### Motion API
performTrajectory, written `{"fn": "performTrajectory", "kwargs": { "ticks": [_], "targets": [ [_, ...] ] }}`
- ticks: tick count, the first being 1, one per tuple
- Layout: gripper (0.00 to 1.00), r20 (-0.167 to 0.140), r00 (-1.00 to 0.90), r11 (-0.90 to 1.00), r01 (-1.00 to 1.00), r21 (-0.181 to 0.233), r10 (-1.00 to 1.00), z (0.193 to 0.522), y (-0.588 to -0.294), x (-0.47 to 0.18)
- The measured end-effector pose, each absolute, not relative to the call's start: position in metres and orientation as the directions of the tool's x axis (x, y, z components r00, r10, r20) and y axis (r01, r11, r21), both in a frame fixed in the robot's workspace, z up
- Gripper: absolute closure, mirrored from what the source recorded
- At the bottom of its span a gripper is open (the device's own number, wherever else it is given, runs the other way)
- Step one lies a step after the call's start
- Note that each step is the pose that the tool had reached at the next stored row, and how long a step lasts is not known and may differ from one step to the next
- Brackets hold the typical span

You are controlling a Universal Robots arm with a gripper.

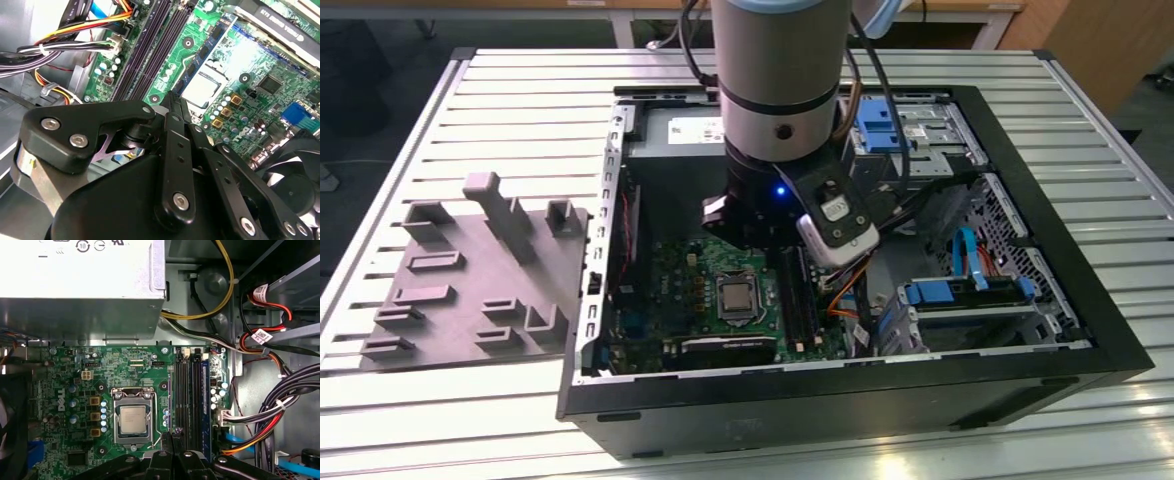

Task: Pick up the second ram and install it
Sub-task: 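Insert the second ram into the second slot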

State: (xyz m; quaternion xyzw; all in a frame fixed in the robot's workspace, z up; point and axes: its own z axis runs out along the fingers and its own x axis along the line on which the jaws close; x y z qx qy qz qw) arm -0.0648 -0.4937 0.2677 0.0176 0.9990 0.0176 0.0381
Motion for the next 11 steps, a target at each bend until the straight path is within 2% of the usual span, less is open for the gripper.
{"fn": "performTrajectory", "kwargs": {
  "ticks": [11],
  "targets": [
    [0.89,-0.075,-0.996,0.999,0.034,0.037,0.037,0.2663,-0.4937,-0.0613]
  ]
}}
